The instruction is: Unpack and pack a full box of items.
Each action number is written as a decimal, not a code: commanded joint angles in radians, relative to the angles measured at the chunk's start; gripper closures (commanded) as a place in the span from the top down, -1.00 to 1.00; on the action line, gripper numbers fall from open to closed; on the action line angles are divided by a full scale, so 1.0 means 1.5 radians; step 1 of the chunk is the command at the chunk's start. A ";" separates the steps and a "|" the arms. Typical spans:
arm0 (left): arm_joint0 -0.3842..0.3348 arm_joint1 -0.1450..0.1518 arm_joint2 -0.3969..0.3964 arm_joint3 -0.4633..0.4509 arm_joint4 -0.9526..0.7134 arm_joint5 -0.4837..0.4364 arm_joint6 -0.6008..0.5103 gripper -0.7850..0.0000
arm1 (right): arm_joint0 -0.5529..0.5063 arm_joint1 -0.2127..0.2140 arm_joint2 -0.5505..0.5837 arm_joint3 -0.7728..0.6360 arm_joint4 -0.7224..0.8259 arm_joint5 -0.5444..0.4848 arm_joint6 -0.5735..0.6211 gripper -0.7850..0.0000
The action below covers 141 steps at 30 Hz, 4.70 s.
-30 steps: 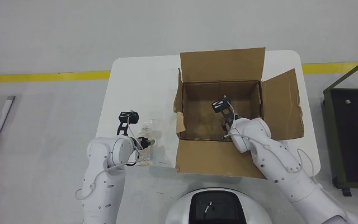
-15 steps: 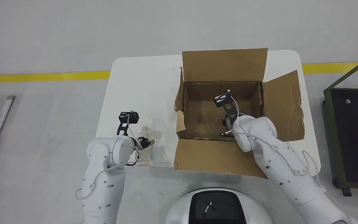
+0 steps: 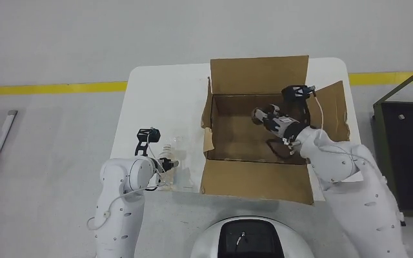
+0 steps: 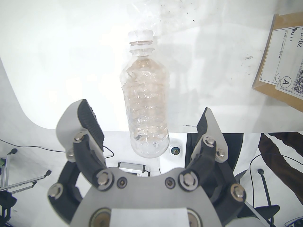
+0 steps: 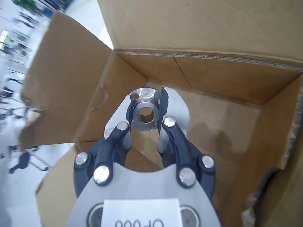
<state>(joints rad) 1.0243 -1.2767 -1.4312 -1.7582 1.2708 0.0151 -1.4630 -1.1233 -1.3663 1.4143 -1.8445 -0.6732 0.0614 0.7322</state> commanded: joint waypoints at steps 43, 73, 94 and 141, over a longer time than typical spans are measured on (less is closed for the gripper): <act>0.000 0.000 0.000 0.000 0.000 0.000 0.000 1.00 | -0.094 0.022 0.294 -0.018 0.610 -0.193 -0.144 -1.00; 0.000 0.000 0.000 0.000 0.000 0.000 0.000 1.00 | -0.244 0.068 0.344 -0.076 -0.019 0.014 -0.091 -1.00; 0.000 0.000 0.000 0.000 0.000 0.000 0.000 1.00 | -0.245 0.098 0.263 -0.084 -0.264 -0.060 0.150 -1.00; 0.000 0.000 0.000 0.000 0.000 0.000 0.000 1.00 | -0.195 0.120 0.213 0.009 -0.317 -0.078 0.213 -0.11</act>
<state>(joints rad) 1.0243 -1.2767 -1.4312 -1.7582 1.2708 0.0151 -1.4630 -1.4188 -1.1870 1.7305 -1.8244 -1.1537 -0.0578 1.0510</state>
